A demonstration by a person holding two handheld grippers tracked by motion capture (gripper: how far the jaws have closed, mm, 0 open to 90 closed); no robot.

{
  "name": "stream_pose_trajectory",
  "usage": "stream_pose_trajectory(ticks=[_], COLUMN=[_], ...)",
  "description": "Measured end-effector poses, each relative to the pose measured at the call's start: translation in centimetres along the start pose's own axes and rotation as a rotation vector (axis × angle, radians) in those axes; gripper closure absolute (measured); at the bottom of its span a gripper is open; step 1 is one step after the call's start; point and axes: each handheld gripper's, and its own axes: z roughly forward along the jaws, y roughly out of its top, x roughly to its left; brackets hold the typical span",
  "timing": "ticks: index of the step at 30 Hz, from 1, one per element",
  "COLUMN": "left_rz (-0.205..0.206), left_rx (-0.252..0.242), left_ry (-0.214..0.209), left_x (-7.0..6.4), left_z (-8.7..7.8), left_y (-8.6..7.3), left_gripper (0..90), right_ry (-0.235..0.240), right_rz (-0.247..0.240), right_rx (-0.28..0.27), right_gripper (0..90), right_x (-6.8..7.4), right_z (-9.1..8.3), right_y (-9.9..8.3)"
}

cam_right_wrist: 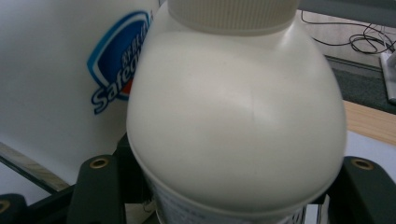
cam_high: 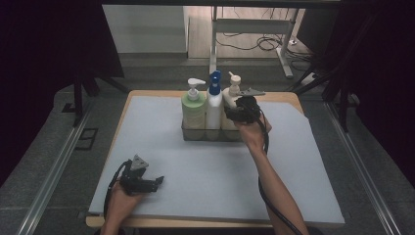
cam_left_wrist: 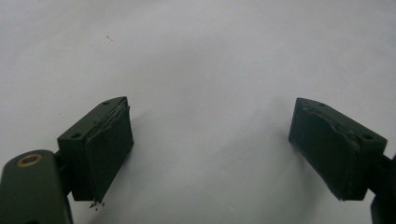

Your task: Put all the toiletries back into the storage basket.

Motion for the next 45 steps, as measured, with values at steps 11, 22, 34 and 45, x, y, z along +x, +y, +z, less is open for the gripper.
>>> stream_pose_trajectory(ticks=[11, 22, 34, 45], left_rz=[0.002, 0.003, 0.003, 0.003], left_rx=[0.002, 0.003, 0.003, 0.003], left_ry=[0.0, 0.001, 0.001, 0.001], left_x=[0.0, 0.0, 0.0, 0.0], left_z=[0.0, 0.0, 0.0, 0.0], left_y=[0.0, 0.0, 0.0, 0.0], left_gripper=[13.2, 13.3, 13.3, 13.2], right_ry=[-0.001, 0.028, 0.06, 0.068], right_rz=[-0.014, -0.013, -0.049, -0.084], right_rx=[-0.001, 0.016, 0.037, 0.055], right_gripper=[35.1, 33.6, 32.4, 31.2], right_x=[0.1, -0.2, -0.6, -0.8], right_z=[-0.2, -0.3, -0.9, -2.2], right_y=[-1.0, -1.0, -1.0, -1.2])
